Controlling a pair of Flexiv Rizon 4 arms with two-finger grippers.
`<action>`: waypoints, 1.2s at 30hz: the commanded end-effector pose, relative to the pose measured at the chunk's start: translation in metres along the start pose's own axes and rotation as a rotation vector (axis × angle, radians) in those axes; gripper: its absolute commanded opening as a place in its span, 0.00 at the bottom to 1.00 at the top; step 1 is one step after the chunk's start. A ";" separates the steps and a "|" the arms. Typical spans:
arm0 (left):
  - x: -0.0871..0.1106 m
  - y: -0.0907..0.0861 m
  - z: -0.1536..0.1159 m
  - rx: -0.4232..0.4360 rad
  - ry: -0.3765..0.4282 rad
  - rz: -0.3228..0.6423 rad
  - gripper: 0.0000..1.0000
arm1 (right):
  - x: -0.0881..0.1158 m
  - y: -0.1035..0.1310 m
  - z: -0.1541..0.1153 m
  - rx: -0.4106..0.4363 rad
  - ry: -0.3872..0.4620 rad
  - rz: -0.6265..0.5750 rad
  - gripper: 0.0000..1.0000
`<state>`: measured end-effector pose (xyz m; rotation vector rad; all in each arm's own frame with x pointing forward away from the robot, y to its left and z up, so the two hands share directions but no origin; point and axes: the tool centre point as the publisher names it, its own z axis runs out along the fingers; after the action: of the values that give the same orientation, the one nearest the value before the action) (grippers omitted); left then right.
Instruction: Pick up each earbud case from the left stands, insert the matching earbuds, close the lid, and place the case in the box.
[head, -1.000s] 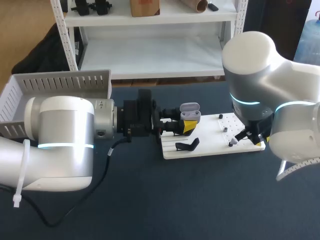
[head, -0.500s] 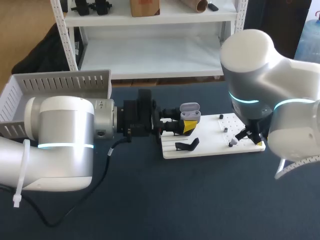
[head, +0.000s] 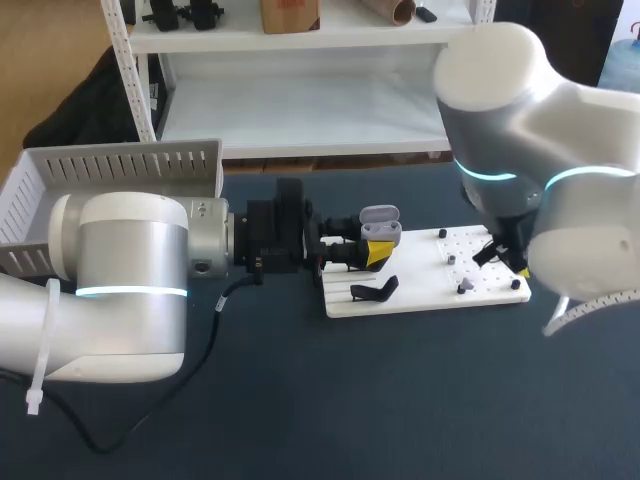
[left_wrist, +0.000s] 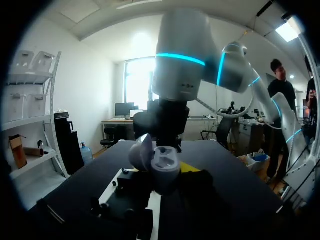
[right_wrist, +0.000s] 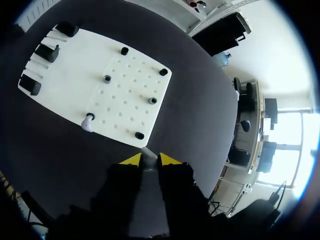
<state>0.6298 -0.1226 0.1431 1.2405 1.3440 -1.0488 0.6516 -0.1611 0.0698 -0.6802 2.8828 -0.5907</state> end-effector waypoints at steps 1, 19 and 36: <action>0.001 0.000 0.000 -0.002 -0.005 0.002 0.00 | 0.001 0.002 -0.014 0.001 0.002 0.002 0.00; 0.001 0.000 0.000 -0.002 -0.005 0.002 0.00 | 0.007 0.011 -0.030 -0.043 -0.034 0.041 0.00; 0.001 0.000 0.000 -0.002 -0.005 0.002 0.00 | 0.004 0.011 -0.039 -0.051 -0.039 0.052 0.00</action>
<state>0.6298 -0.1226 0.1431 1.2405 1.3440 -1.0488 0.6379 -0.1411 0.0961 -0.6165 2.8767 -0.4886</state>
